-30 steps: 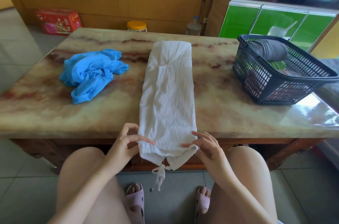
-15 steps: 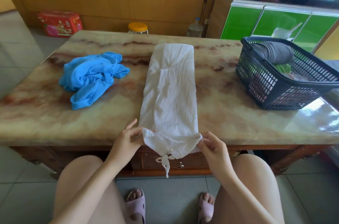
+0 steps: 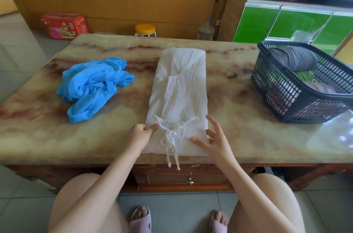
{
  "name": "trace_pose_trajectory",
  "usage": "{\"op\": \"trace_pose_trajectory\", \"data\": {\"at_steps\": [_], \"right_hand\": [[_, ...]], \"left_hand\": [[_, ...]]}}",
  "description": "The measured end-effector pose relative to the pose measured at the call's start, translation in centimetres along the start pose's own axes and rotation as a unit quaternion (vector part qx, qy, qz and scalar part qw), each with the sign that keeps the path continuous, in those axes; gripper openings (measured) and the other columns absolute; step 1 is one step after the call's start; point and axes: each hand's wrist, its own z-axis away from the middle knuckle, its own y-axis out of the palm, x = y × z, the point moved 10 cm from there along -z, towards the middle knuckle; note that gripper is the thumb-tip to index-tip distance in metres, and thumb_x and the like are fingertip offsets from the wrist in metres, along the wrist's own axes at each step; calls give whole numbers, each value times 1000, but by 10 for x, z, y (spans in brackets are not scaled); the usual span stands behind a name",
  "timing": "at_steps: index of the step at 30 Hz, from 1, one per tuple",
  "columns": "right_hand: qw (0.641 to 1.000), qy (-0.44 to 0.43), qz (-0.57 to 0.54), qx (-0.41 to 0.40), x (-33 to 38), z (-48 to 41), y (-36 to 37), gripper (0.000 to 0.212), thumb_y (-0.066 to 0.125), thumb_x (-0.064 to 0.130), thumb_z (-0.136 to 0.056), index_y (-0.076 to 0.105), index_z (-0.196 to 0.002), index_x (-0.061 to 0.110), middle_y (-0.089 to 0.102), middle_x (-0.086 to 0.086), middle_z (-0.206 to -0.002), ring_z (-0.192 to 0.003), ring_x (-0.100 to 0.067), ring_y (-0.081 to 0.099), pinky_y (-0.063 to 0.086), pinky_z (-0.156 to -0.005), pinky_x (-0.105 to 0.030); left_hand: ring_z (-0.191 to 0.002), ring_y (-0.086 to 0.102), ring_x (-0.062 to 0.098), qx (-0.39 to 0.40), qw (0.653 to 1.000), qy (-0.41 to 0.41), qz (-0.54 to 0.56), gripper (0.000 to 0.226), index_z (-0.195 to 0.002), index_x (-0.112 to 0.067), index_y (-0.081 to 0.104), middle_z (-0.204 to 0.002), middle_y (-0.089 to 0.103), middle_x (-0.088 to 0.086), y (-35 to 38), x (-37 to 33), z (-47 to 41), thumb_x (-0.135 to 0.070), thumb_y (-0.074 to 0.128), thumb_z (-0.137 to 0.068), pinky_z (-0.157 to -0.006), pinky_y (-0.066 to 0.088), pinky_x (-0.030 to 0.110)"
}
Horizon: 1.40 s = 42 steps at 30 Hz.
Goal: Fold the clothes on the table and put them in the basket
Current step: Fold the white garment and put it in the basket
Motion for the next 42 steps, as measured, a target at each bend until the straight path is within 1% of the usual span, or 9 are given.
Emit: {"op": "trace_pose_trajectory", "data": {"at_steps": [6,9,12,15,19,22,25,31,42], "right_hand": [[999,-35,1,-2,3,-2,-2,53,77,11,-78,62,-118,42,53,-18,-82,-67,-27,52,49,-64,-41],[997,-35,70,-23,0,-2,-2,34,76,18,-80,68,-105,40,53,-2,-86,-62,-13,45,43,-60,-20],[988,-47,143,-39,4,4,-1,29,73,23,-82,69,-109,31,55,4,-95,-79,-9,54,44,-69,-11],[976,-68,194,-67,6,11,-5,29,72,23,-83,69,-112,20,53,5,-92,-80,-4,52,39,-71,-5],[964,-81,237,-88,3,13,-7,32,72,26,-83,70,-113,15,50,5,-101,-87,-7,51,41,-80,-9],[920,-165,343,-98,17,17,-2,34,70,29,-84,65,-118,24,40,5,-132,-120,-13,36,30,-102,-27],[875,-290,387,-29,32,28,12,39,61,38,-89,58,-127,30,44,12,-142,-133,0,29,19,-109,-29],[874,-261,398,97,10,19,14,75,71,50,-76,38,-142,37,34,24,-147,-139,9,22,4,-117,-20],[899,-254,353,55,31,16,5,40,63,16,-89,57,-129,19,49,17,-120,-104,42,4,-1,-96,8]], "left_hand": [[-68,50,22,-7,1000,19,-3,32,-73,-4,56,-66,52,8,0,-6,1,-32,62,-89,-55,30,31],[-90,56,14,-31,997,59,29,29,-109,-10,59,-99,61,0,-5,-11,8,-24,68,-86,-66,39,19],[-104,51,3,-93,953,287,-17,41,-120,-10,55,-117,55,-4,-29,-47,43,-2,68,-82,-88,36,4],[-121,48,4,-18,882,460,-103,26,-117,-17,64,-124,57,-10,-23,-62,78,-17,54,-92,-106,34,19],[-137,27,-3,131,861,441,-218,57,-139,-39,39,-147,37,-19,8,-29,77,-65,40,-89,-116,19,27],[-139,23,-3,120,809,486,-309,76,-146,-44,19,-151,29,-16,14,-18,74,-58,58,-81,-116,12,29],[-131,32,-2,96,818,491,-283,77,-143,-43,29,-144,39,-16,8,-25,68,-44,68,-77,-113,17,28],[-108,49,7,39,797,530,-286,58,-126,-26,55,-115,61,-8,-1,-37,67,-40,73,-73,-109,20,19],[-123,43,1,41,810,517,-275,62,-128,-24,56,-120,54,-14,-9,-30,57,-65,47,-83,-118,13,26]]}}
